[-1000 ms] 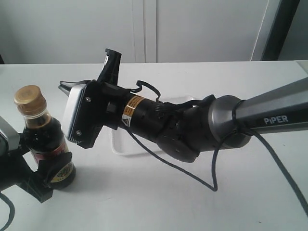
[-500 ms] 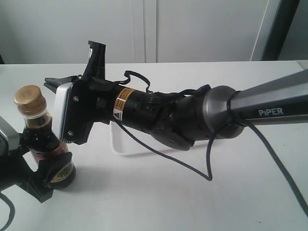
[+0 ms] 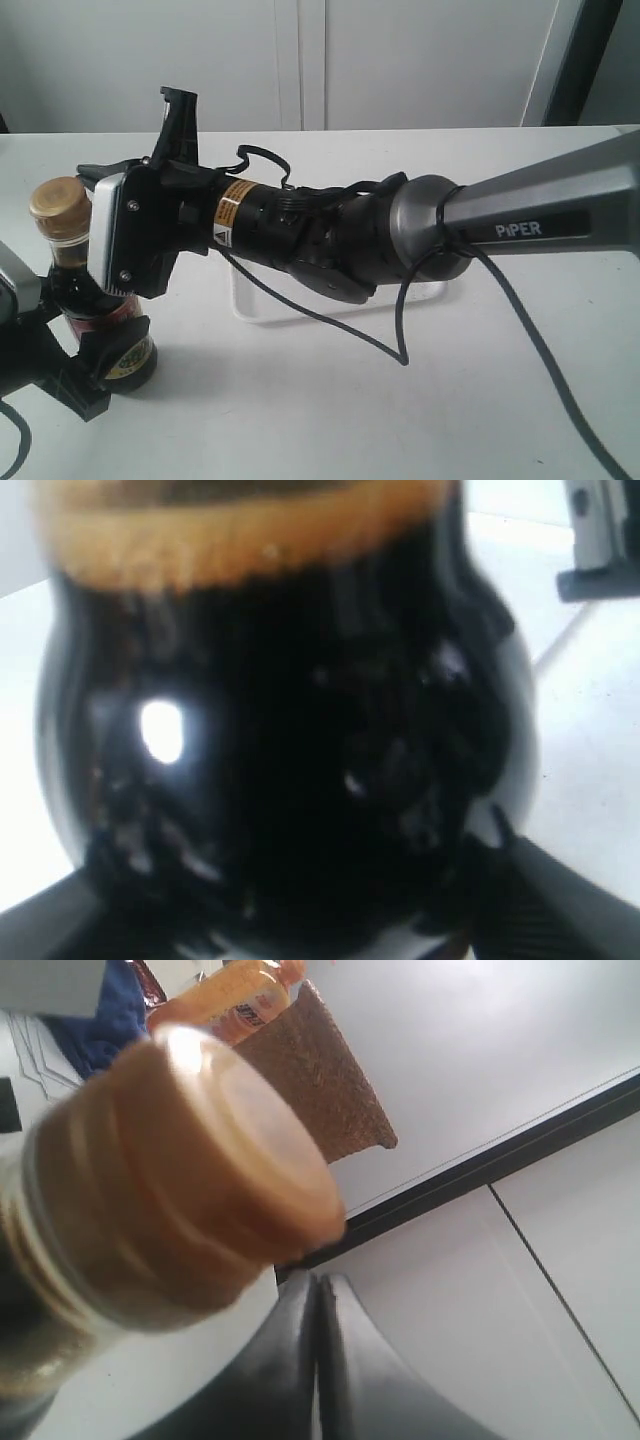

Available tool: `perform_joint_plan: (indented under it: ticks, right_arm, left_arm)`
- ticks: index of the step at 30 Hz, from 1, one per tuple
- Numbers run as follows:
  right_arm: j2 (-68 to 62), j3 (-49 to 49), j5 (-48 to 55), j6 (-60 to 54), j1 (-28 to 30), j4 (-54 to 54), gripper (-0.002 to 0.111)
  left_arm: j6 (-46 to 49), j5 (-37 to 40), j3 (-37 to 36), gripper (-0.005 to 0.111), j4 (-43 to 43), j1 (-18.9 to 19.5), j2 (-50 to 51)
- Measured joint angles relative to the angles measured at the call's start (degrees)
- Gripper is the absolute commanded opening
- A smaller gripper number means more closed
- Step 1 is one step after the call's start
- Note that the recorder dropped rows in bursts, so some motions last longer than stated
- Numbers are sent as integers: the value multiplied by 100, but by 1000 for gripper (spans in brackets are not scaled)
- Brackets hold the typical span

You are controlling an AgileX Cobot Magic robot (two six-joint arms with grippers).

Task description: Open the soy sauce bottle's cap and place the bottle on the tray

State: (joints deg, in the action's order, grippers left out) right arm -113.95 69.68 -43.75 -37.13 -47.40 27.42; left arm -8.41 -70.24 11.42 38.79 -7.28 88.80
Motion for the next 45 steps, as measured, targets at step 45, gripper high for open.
perform_joint_plan:
  ticks: [45]
  right_arm:
    - [1213, 154, 1395, 4196, -322, -660, 0]
  left_arm:
    - [11, -34, -41, 0, -79, 0, -13]
